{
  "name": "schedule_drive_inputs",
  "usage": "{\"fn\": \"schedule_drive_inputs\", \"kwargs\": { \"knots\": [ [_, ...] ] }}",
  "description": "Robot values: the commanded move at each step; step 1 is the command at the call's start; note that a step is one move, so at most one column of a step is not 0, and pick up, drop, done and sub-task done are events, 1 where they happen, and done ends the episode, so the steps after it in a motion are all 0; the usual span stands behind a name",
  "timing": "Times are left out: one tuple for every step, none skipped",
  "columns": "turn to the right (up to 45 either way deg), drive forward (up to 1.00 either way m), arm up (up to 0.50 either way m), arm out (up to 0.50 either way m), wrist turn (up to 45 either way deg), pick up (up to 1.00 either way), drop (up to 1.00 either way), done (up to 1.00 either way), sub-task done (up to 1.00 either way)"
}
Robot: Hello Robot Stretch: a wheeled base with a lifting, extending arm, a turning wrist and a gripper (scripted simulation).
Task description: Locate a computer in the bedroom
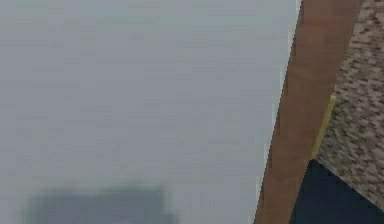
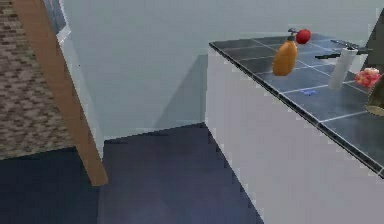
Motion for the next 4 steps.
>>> {"fn": "schedule_drive_inputs", "kwargs": {
  "knots": [
    [45.0,0.00,0.00,0.00,0.0,0.00,0.00,0.00,0.00],
    [45.0,0.00,0.00,0.00,0.0,0.00,0.00,0.00,0.00],
    [0.0,0.45,0.00,0.00,0.0,0.00,0.00,0.00,0.00],
    [-45.0,0.00,0.00,0.00,0.0,0.00,0.00,0.00,0.00]
  ]
}}
